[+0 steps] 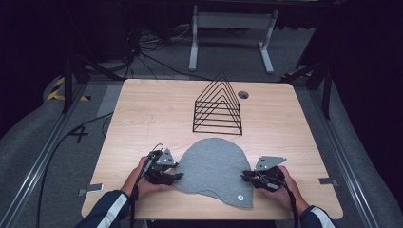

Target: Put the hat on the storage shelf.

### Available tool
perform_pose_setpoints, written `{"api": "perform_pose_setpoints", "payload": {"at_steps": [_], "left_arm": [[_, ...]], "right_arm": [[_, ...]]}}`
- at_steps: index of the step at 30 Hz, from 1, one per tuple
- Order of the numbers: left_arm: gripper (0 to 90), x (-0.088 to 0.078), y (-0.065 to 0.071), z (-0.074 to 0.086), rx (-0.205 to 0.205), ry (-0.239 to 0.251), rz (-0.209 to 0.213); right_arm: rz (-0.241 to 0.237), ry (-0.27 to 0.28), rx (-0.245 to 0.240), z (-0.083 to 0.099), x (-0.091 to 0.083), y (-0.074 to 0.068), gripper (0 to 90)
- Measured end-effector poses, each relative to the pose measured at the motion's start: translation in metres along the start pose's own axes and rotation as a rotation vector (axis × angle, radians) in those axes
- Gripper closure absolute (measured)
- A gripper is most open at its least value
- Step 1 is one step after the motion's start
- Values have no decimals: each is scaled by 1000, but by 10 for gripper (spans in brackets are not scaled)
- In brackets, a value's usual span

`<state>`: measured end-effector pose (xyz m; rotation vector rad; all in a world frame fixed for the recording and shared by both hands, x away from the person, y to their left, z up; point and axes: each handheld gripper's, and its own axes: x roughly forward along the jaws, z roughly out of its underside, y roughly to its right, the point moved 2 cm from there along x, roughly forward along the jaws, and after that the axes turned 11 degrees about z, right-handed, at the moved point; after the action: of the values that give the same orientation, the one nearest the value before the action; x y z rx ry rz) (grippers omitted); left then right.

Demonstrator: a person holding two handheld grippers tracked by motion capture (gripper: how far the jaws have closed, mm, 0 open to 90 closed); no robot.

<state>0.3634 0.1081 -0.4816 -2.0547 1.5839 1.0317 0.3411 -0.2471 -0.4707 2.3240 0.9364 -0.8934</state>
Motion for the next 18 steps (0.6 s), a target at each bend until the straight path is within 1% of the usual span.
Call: {"api": "perform_pose_setpoints", "payload": {"at_steps": [1,2,3,4,5,6,7,8,10,11,12,13,14,15,16,17,18], "left_arm": [[530,1,7,0,1,-8,6],[530,2,13,0,7,-17,4],[529,2,13,0,7,-17,4],[528,3,21,-1,22,-27,8],[521,4,25,-1,21,-33,6],[500,4,27,-2,25,-37,-3],[470,4,28,-3,32,-49,5],[446,4,29,-3,21,-55,14],[399,1,25,-6,39,-32,-6],[374,0,23,-7,29,-10,-10],[357,-3,18,-11,22,8,-25],[338,-5,13,-15,11,28,-39],[318,-7,7,-19,7,40,-42],[302,-7,7,-19,7,40,-42],[302,-7,-2,-24,-4,44,-43],[280,-6,-8,-27,-15,49,-39],[267,-3,-17,-30,-24,56,-29]], "right_arm": [[3,-4,-1,0,-1,0,791],[15,-10,-8,1,-2,1,786],[17,-16,-10,2,-3,1,782],[20,-21,-8,2,-4,2,769],[21,-22,-10,2,-4,3,761],[25,-24,-1,3,-4,5,746],[25,-26,2,3,-4,7,735],[26,-28,10,2,-4,8,721],[36,-13,5,-1,-5,8,673],[42,-2,11,-4,-6,9,657],[45,7,11,-7,-7,10,640],[47,20,22,-10,-7,11,614],[52,28,33,-14,-6,13,587],[52,28,33,-14,-6,13,587],[61,26,39,-18,-5,15,571],[81,23,36,-22,-1,18,547],[93,17,49,-25,3,21,526]]}}
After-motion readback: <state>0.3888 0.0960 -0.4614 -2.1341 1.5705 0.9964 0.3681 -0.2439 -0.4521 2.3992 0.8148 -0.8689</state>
